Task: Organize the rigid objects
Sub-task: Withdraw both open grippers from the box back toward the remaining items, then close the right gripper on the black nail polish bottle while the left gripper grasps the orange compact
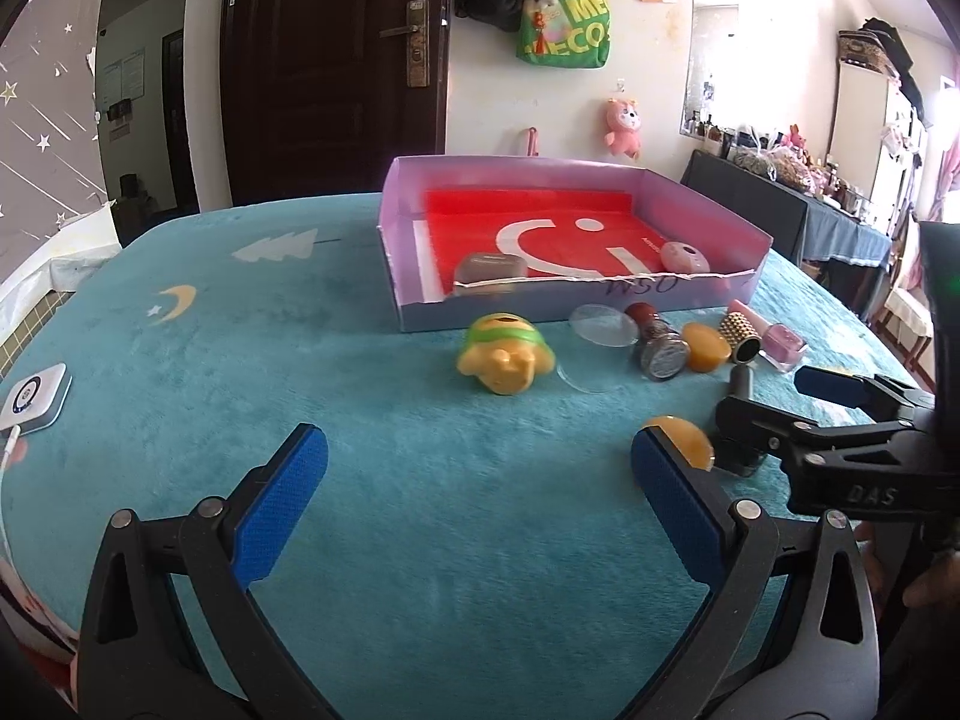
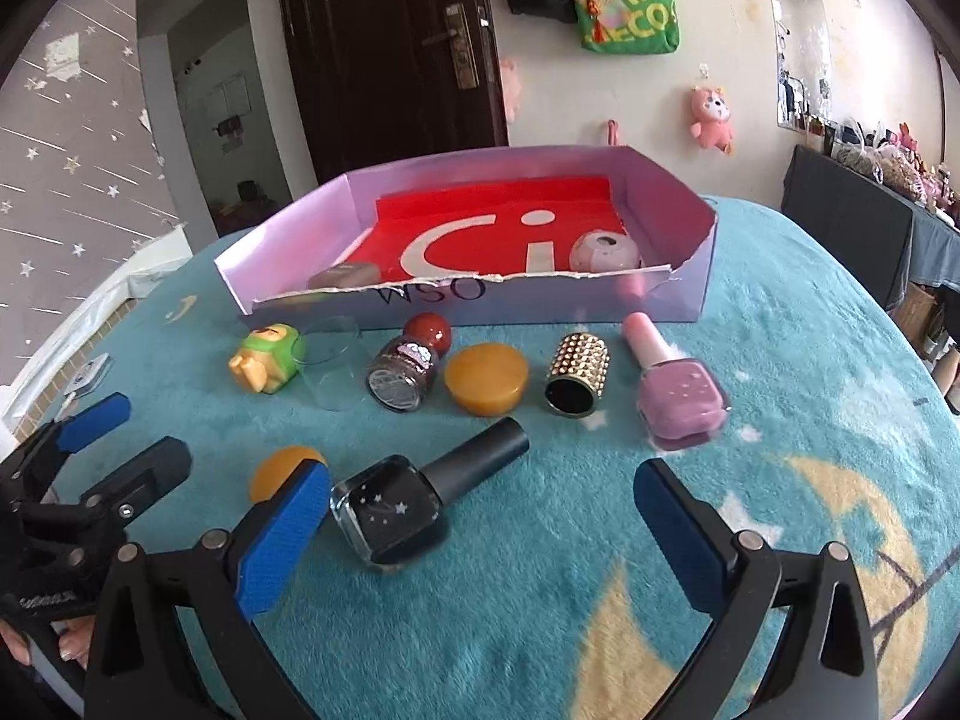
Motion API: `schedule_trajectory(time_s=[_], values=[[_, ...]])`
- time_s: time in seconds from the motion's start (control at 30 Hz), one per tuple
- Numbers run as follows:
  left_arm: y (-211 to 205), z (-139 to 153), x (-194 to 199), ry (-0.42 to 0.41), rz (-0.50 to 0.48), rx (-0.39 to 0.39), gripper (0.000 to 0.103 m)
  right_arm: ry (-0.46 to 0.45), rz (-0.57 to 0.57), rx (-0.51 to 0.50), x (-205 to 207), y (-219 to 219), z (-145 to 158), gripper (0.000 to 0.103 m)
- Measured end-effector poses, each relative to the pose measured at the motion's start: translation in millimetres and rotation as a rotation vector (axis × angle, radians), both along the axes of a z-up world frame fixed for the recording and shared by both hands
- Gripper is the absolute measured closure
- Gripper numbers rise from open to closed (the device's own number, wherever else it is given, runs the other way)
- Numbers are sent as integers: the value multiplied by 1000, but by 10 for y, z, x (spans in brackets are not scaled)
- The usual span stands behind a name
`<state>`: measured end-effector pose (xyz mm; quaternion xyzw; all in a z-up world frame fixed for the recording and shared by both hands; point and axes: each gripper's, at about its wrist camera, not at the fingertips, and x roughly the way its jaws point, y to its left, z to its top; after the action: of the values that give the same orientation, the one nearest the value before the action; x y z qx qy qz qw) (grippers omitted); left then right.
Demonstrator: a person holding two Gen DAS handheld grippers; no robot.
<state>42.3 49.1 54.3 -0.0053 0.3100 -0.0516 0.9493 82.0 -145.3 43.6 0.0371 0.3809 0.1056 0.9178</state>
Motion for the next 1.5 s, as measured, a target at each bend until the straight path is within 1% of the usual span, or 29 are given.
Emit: schedule_trajectory(time_s=[0.1,0.2,0.37,0.53,0.6,0.7,0.8,0.83,0.9,1.03,1.1,1.23,1.33,1.37,1.4,1.5], values=[[60,15,28,-4,6,9,0,39,-12,-11,101,69,-40,0],[82,29,71,-2,4,-3,0,66,-6,-17,146,103,-64,0],[-43,8,114,15,-33,-27,0,88,11,4,106,11,-69,0],[-250,-49,133,38,-91,-34,0,82,-10,4,-52,-236,-52,0],[-324,-78,148,53,-120,-45,0,73,0,27,-89,-322,-46,0],[-407,-106,152,69,-155,-50,0,65,44,51,-111,-364,-44,0],[-438,-131,152,77,-153,-30,1,40,98,36,-151,-297,-43,0],[-436,-139,159,82,-155,-30,2,31,117,21,-166,-260,-52,2],[-419,-154,175,93,-160,-39,2,25,137,3,-165,-216,-64,8],[-426,-169,176,103,-200,-52,2,19,166,-11,-149,-154,-98,13],[-464,-175,175,103,-225,-33,6,13,174,-21,-154,-142,-101,14],[-496,-184,199,117,-254,-21,7,4,188,-50,-150,-108,-113,17],[-518,-193,227,129,-267,-17,7,-5,176,-84,-132,-116,-124,19],[-523,-196,232,133,-271,-14,10,-5,176,-83,-128,-139,-127,19],[-538,-203,242,138,-275,-8,15,-6,176,-77,-127,-168,-127,19],[-578,-225,269,159,-292,1,20,-9,168,-85,-129,-249,-131,19]])
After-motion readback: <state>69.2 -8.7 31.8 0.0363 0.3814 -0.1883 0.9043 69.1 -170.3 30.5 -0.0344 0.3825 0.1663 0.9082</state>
